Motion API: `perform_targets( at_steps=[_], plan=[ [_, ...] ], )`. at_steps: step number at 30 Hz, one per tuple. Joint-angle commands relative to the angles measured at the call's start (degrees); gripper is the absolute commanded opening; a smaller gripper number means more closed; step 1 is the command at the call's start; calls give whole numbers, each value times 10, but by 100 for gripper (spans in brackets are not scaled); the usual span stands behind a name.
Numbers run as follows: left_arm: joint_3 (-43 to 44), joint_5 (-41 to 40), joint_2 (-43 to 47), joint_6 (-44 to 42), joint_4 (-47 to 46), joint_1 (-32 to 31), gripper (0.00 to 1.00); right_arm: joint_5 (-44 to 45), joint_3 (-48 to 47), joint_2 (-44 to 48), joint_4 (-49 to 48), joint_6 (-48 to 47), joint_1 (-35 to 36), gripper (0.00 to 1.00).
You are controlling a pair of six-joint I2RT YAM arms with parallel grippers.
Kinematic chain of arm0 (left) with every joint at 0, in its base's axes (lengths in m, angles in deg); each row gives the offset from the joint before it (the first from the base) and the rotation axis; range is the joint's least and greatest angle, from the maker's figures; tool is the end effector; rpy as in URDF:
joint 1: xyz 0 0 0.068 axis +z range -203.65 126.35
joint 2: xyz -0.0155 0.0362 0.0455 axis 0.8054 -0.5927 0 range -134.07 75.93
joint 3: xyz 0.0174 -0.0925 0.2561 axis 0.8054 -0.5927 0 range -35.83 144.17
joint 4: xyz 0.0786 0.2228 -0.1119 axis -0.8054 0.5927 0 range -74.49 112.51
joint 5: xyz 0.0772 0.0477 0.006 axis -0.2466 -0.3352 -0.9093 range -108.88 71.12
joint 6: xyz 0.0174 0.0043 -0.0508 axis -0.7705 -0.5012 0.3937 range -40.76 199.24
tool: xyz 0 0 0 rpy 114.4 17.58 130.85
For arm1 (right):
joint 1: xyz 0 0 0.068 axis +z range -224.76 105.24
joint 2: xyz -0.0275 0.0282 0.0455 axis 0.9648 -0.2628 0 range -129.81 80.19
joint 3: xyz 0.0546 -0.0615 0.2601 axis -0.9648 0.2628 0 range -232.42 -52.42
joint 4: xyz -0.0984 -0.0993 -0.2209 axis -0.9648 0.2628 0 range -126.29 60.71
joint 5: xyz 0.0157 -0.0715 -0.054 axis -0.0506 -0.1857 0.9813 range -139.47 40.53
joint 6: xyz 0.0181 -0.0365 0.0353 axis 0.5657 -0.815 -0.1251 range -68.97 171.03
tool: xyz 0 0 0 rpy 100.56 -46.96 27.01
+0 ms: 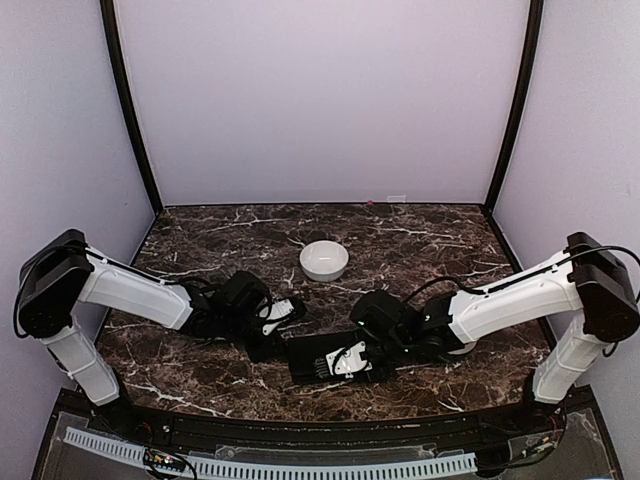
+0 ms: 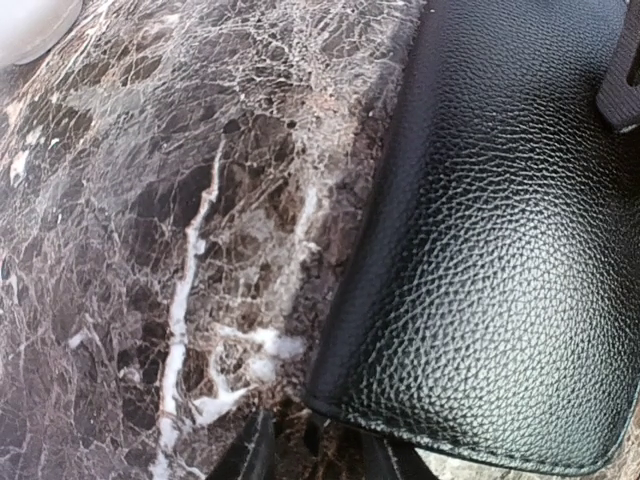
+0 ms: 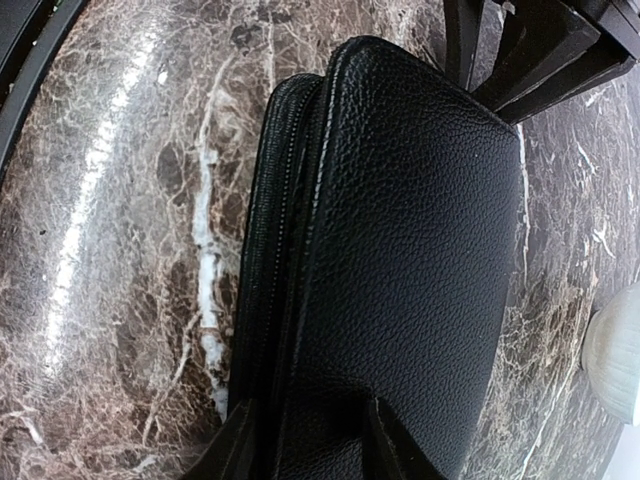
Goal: Sort the hair-cutting tools
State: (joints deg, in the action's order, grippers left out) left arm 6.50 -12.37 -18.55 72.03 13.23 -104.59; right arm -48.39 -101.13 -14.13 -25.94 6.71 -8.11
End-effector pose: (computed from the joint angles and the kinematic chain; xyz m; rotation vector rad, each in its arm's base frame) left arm 0.1914 -0.2423 0.1365 1.2561 2.1528 -0.4704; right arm 0.1256 0.2893 0.1528 -2.0989 1.4522 0.1276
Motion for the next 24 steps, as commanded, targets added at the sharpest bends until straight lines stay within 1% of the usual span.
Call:
perform_targets(
  at_steps=[1, 4, 5, 6, 8, 13, 18, 22, 24],
  plan=[
    [-6, -15, -7, -18, -20, -4, 28, -1, 31, -52, 83, 11, -6, 34],
    [-6, -1, -5, -20, -24, -5, 16, 3, 30, -54, 84, 15, -12, 34],
    [-4, -5, -5, -14, -22, -6, 9, 3, 28, -54, 86, 20, -16, 34],
    [2, -14, -5, -1, -13, -6, 0, 1, 26, -55, 87, 24, -21, 34],
    [14, -21, -3, 16, 17, -7, 0, -1, 21, -56, 88, 33, -34, 33],
    [8, -54, 20, 70, 86, -27, 0, 6, 20, -69, 91, 38, -56, 33],
    [-6, -37, 67, 132, 141, -60, 0, 14, 12, -97, 95, 46, -59, 33],
    [-10, -10, 80, 151, 184, -99, 0, 23, 7, -112, 92, 51, -59, 33],
    [-21, 16, 89, 151, 177, -119, 0, 25, 3, -117, 88, 55, -59, 33]
  ],
)
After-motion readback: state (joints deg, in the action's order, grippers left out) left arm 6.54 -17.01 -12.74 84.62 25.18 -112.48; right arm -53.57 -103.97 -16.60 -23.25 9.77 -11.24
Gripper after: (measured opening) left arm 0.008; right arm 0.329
